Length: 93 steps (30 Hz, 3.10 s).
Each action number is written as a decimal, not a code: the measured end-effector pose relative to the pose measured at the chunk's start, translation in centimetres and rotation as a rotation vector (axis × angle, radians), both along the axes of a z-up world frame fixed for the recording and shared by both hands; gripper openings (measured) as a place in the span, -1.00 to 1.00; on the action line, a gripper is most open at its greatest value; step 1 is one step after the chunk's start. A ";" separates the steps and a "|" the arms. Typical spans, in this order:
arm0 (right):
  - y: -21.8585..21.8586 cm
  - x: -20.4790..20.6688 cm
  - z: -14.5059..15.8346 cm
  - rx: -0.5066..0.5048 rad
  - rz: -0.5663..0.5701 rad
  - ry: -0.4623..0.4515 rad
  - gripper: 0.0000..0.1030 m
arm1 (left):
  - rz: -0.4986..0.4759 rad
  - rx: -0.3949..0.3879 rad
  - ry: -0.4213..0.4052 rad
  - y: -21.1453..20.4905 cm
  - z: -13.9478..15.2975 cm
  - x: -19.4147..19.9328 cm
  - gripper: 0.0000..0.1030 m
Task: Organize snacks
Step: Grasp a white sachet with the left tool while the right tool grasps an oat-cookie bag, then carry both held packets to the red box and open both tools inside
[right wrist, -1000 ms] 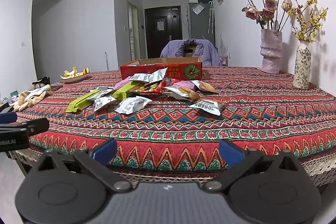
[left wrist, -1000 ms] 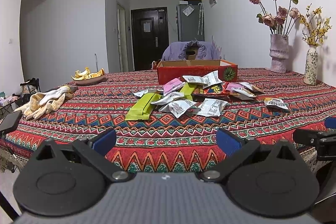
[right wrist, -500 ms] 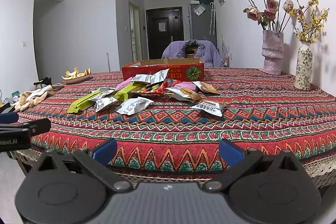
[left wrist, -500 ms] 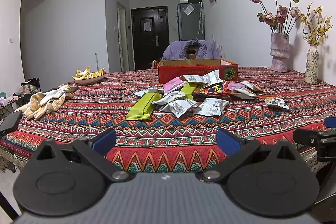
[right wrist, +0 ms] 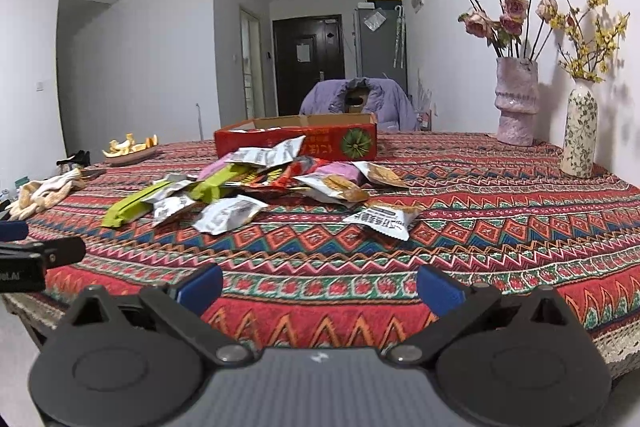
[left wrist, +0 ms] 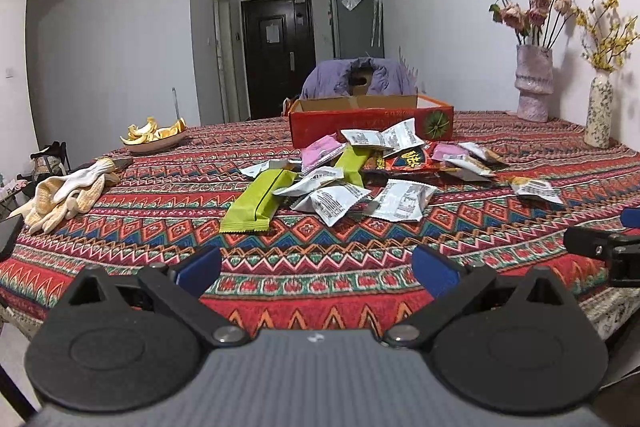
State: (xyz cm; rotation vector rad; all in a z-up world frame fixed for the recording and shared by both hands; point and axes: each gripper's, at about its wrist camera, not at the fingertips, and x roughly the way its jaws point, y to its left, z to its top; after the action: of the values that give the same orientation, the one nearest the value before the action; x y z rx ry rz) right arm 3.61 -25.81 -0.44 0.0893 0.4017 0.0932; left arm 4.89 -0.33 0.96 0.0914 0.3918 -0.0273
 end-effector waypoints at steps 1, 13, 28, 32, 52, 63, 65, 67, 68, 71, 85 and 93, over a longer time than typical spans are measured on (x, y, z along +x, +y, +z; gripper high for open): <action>-0.1 0.6 0.0 0.001 -0.006 0.005 1.00 | 0.000 -0.001 0.005 -0.1 0.0 0.6 1.00; -2.9 8.8 -0.9 0.075 -0.006 0.091 1.00 | 0.023 -0.082 0.117 0.5 0.3 11.2 1.00; -3.0 16.2 -1.8 0.044 -0.036 0.200 0.42 | 0.008 -0.085 0.242 0.2 -0.5 21.7 0.00; -2.9 16.5 -1.7 0.017 -0.042 0.204 -0.04 | -0.015 -0.067 0.223 -0.3 -0.1 21.7 -0.34; -3.8 12.4 0.9 0.039 -0.008 0.101 -0.24 | -0.068 0.019 0.143 -1.9 2.1 16.9 -0.58; -3.4 13.3 0.7 0.055 0.013 0.116 -0.24 | -0.043 -0.115 0.329 0.2 -1.0 23.1 0.26; -3.4 13.5 0.8 0.056 0.016 0.117 -0.24 | -0.002 -0.141 0.330 0.9 -1.0 23.1 -0.05; -3.3 13.6 0.8 0.055 0.022 0.117 -0.24 | 0.005 -0.228 0.334 2.2 -0.5 22.8 -0.21; -3.2 13.7 0.8 0.054 0.026 0.117 -0.24 | 0.006 -0.264 0.327 2.8 -0.2 22.5 -0.26; -3.0 13.9 0.9 0.055 0.037 0.114 -0.24 | 0.013 -0.312 0.297 3.8 0.8 21.6 -0.54; -3.3 16.5 4.0 0.152 0.165 0.093 -0.24 | -0.045 -0.317 0.218 4.6 6.1 21.2 -0.73; -5.5 27.2 12.2 0.116 0.229 0.013 -0.24 | -0.181 -0.277 0.126 4.2 14.3 30.2 -0.73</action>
State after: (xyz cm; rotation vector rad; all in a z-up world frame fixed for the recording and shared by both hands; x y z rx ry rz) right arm 30.76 -31.34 11.80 0.1585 0.4182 0.3416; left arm 35.11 3.90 15.25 -0.1492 0.5011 -0.2659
